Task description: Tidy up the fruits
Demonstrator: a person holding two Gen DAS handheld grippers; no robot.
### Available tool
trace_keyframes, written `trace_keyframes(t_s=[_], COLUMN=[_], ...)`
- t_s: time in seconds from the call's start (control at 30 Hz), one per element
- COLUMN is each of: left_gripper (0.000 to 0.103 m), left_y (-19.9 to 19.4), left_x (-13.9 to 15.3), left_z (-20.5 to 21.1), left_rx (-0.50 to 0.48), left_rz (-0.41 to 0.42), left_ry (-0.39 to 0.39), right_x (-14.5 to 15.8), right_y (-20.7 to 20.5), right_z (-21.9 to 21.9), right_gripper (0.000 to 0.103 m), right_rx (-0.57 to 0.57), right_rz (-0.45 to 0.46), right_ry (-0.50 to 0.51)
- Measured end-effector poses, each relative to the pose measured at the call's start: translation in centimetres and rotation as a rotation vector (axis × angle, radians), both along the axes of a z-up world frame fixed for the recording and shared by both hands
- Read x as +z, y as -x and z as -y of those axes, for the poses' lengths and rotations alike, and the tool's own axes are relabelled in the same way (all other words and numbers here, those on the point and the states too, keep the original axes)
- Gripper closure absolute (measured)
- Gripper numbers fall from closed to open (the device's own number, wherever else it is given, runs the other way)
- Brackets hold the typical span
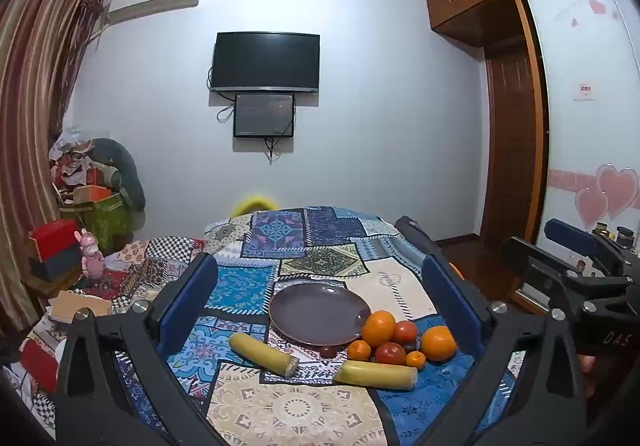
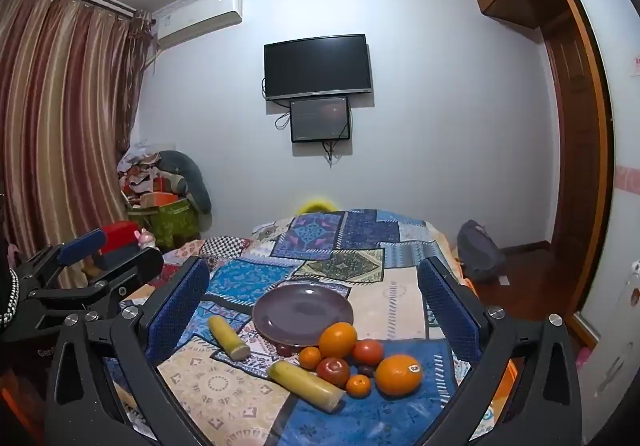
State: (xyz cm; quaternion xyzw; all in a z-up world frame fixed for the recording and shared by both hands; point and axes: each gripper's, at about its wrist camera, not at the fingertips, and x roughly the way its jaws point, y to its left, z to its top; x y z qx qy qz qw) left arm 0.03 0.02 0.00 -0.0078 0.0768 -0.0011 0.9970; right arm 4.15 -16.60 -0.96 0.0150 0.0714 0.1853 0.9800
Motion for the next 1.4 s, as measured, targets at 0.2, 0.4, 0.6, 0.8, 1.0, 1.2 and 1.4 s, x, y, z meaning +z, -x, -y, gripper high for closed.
trace_keyframes(t_s=[0.2,0.4,0.6,0.8,1.0,1.2,1.4], left_gripper=[0.000,0.000,0.000,0.000,0.000,0.000,0.000], left_y=[-0.25,-0.44,0.15,0.25,0.27,0.26,0.23], left_x=[0.01,0.12,-0.08,-0.02,0.00,0.04,0.00], left_z=[-0.14,0.49,0.08,0.03,-0.08,-0.14,-0.10], left_rx=[-0.008,-0.009,-0.014,-0.014,-0.013,-0.014,-0.011], left_rz=[-0.017,-0.009,0.003,0.003,0.002,0.001,0.002], left_ry=[0.014,0.004,0.012,0.014,0.018,0.017,0.018], right_x=[-0.06,-0.04,0.07,0.18,0.21,0.21,0.23], right_y=[-0.02,-0.07,0.00,0.05,0.03,0.08,0.06], right_z=[0.13,0.45,0.30,0.23,0.33,0.33,0.34], right_gripper=[0.000,0.000,0.000,0.000,0.000,0.000,0.000], right_rx=[0.003,0.004,0.002,-0.002,0.000,0.000,0.001], right_rz=[-0.004,-0.004,-0.007,-0.011,-0.012,-0.012,-0.012], right_ry=[-0.006,-0.011,-0.011,-0.009,-0.011,-0.011,-0.011])
